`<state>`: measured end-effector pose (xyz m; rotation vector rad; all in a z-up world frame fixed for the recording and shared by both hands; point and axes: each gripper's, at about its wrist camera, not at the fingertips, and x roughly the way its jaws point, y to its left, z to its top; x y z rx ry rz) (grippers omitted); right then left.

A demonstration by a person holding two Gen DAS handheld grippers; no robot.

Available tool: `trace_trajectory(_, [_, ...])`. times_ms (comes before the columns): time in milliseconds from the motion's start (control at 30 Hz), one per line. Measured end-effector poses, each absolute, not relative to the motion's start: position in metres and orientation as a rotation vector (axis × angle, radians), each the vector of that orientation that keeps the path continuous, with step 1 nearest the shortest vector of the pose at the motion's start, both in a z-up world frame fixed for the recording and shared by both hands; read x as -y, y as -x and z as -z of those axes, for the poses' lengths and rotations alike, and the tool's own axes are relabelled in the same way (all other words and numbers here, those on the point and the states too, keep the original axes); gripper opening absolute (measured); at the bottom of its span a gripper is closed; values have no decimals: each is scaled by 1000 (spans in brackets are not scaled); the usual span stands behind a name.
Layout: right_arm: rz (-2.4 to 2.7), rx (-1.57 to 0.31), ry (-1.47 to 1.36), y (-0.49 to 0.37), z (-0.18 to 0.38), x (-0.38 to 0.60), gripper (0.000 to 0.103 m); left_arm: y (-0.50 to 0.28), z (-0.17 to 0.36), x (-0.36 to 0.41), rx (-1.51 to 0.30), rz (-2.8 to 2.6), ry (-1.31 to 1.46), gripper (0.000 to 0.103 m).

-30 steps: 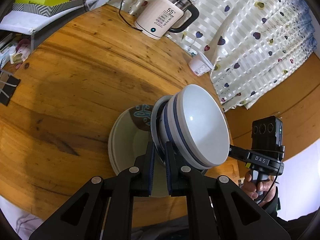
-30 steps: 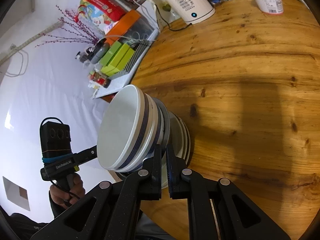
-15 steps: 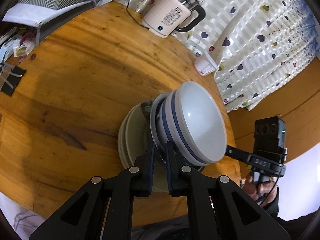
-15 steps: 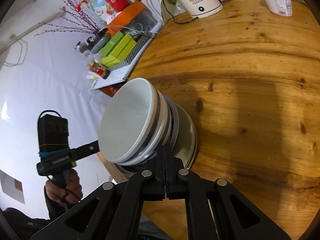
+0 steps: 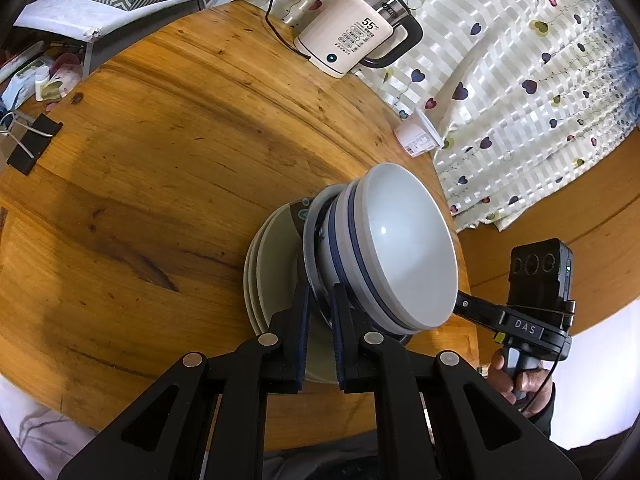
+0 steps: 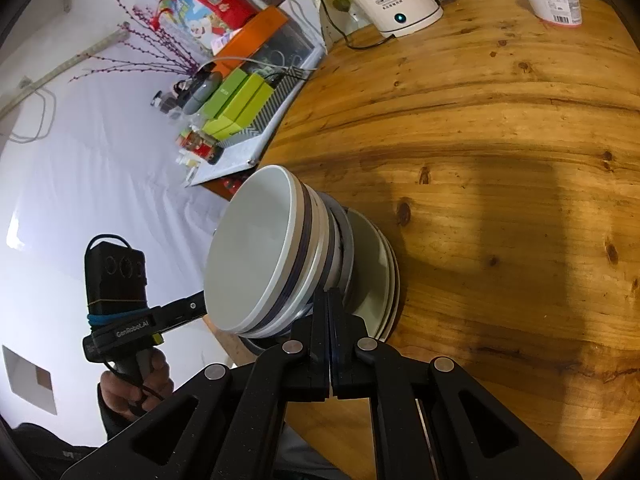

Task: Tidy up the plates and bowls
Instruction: 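Lower the nested bowls onto the plate stack and open both grippers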

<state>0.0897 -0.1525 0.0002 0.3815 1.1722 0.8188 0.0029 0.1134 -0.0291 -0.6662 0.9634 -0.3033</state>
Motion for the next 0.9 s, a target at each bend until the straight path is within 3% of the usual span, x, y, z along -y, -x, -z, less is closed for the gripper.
trace_trajectory(267, [-788, -1166, -336, -79, -4, 161, 8, 9, 19, -108, -944, 243, 590, 11])
trace_trajectory(433, [-765, -1109, -253, -64, -17, 166, 34, 20, 5, -99, -900, 194, 506, 14])
trace_trajectory(500, [-757, -1080, -203, -56, -24, 165, 38, 25, -1, -93, -881, 177, 462, 26])
trace_trajectory(600, [-747, -1040, -127, -45, -32, 160, 45, 32, -8, -82, -860, 151, 400, 34])
trace_trajectory(800, [-749, -991, 6, -21, -38, 143, 53, 40, -10, -66, -861, 100, 331, 49])
trace_trajectory(900, [-753, -979, 47, -12, -37, 136, 54, 44, -10, -59, -863, 72, 303, 51])
